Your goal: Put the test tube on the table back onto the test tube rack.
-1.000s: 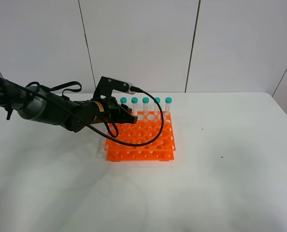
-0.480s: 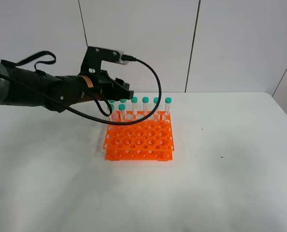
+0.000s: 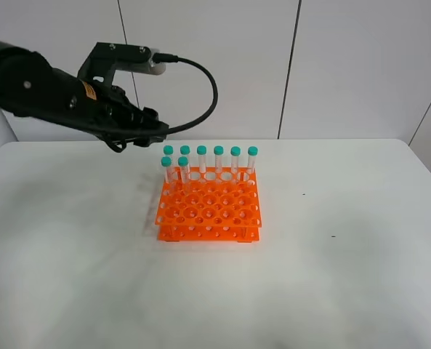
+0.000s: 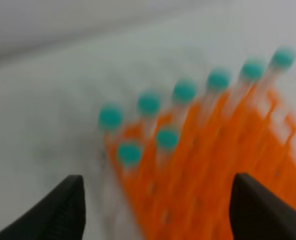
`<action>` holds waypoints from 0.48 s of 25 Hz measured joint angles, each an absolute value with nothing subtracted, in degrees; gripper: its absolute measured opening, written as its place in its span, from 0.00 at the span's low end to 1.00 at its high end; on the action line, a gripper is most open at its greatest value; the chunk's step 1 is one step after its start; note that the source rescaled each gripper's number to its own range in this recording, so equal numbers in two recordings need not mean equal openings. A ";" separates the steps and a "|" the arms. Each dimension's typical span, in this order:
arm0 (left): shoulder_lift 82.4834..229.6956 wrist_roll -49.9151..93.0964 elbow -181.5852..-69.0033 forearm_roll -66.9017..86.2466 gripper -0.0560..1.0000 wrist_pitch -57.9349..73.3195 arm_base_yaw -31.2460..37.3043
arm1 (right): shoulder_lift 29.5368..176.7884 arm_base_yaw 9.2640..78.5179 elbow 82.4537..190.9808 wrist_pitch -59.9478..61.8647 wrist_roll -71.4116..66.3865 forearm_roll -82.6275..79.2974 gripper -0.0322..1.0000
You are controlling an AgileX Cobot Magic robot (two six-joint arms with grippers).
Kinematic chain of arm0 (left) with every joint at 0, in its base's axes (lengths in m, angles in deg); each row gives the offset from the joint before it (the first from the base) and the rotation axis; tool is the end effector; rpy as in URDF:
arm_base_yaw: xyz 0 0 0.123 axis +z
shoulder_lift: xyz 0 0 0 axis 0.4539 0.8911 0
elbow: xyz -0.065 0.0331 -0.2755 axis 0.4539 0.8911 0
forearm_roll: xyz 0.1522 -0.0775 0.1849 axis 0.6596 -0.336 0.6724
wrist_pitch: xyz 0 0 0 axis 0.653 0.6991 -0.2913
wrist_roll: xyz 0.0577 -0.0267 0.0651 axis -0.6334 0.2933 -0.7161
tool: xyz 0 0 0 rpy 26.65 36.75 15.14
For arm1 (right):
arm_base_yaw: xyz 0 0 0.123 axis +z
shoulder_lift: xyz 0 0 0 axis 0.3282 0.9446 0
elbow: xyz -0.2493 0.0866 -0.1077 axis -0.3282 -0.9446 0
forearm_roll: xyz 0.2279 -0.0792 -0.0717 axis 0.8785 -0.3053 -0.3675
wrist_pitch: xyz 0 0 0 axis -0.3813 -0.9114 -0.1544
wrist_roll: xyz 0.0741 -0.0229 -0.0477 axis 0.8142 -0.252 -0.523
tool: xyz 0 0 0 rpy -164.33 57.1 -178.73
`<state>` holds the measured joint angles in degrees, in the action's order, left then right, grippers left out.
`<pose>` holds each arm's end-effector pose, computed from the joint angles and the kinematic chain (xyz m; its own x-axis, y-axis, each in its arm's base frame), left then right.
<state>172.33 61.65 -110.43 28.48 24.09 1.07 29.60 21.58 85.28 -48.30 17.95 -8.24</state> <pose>0.3151 -0.1498 0.2839 -0.5835 0.2639 -0.7680 0.4045 0.9145 0.0069 -0.0046 0.0016 0.2810 -0.4092 -0.0471 -0.9112 -0.0722 0.9972 -0.0191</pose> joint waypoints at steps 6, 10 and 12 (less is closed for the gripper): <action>182.15 57.72 -126.07 26.24 1.00 52.17 6.89 | 29.60 21.58 85.28 -48.30 17.95 -8.24 1.00; 187.48 55.00 -131.84 20.59 1.00 57.84 12.08 | 29.60 21.58 85.28 -48.30 17.95 -8.24 1.00; 188.65 54.25 -132.36 19.76 1.00 59.34 14.32 | 29.60 21.58 85.28 -48.30 17.95 -8.24 1.00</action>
